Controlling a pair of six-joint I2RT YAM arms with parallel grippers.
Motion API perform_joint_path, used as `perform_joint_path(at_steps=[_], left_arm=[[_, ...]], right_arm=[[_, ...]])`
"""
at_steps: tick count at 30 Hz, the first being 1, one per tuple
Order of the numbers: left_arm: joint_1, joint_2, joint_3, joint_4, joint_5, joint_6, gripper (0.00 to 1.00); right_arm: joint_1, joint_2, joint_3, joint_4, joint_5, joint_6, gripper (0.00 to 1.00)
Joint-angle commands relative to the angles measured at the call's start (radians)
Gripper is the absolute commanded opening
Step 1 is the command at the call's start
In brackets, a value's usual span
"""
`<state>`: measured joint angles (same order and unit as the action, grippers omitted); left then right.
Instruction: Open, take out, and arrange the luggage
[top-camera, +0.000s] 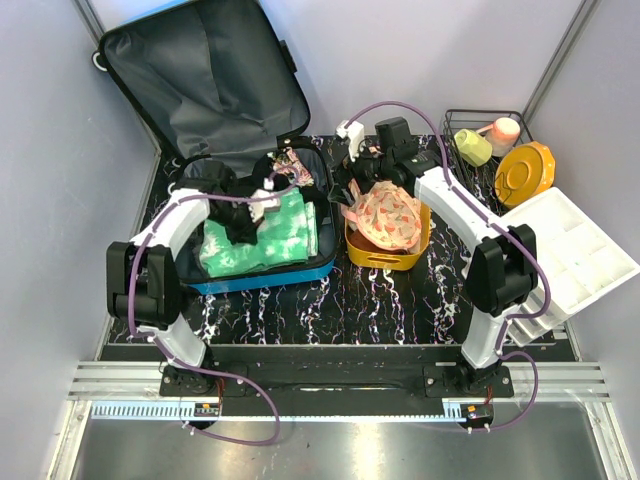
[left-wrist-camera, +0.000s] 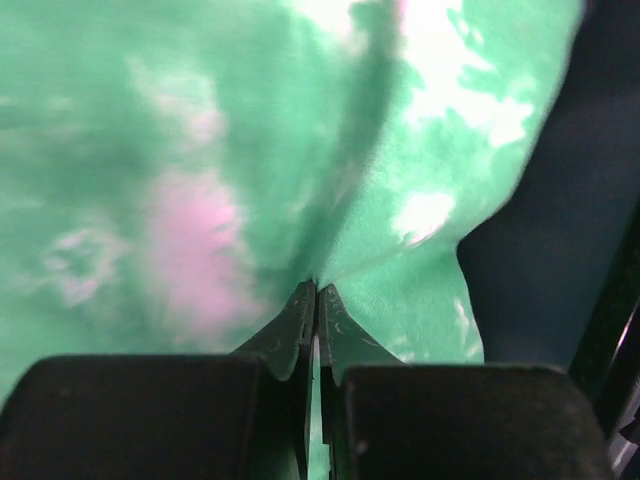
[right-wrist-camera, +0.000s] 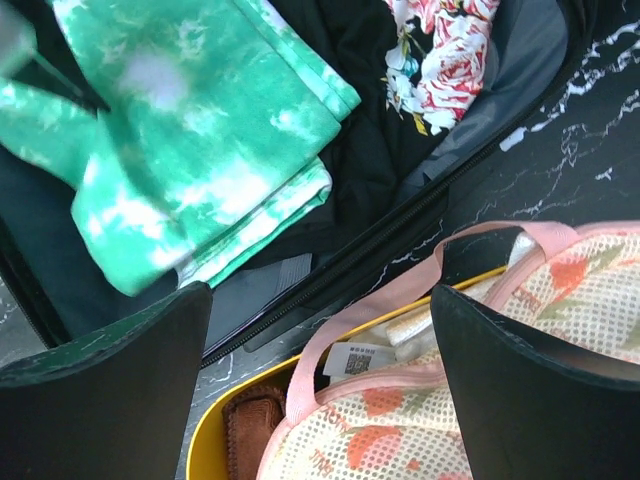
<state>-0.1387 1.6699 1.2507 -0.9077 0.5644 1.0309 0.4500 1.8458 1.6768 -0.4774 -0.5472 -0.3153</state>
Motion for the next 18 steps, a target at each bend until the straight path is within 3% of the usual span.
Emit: perform_joint_path(at_steps=[1, 4, 11, 14, 15, 17, 18], left_arm=[[0.059, -0.001, 0.154, 0.007, 0.146, -0.066, 0.0], [0.086, 0.024, 0.211, -0.016, 0.187, -0.101, 0.0], [0.12, 0.085, 0.306, -0.066, 0.256, -0.097, 0.0], [0.116, 0.088, 0.305, -0.126, 0.262, -0.01, 0.0], [0.113, 0.082, 0.299, -0.144, 0.25, 0.009, 0.0], [0.113, 0.074, 0.268, -0.136, 0.212, -0.036, 0.23], [0.132, 0.07, 0.262, -0.12, 0.213, -0.07, 0.44]], right_arm=[[0.007, -0.033, -0.05, 0.1, -0.086, -0.129, 1.0], [0.021, -0.048, -0.097, 0.167, -0.16, -0.178, 1.0], [0.13, -0.034, -0.164, 0.29, -0.162, -0.361, 1.0], [0.15, 0.013, -0.128, 0.293, -0.151, -0.305, 1.0], [0.15, 0.027, -0.089, 0.29, -0.134, -0.207, 1.0], [0.148, 0.059, -0.045, 0.228, -0.079, -0.136, 1.0], [0.148, 0.069, -0.004, 0.2, -0.066, -0.095, 1.0]])
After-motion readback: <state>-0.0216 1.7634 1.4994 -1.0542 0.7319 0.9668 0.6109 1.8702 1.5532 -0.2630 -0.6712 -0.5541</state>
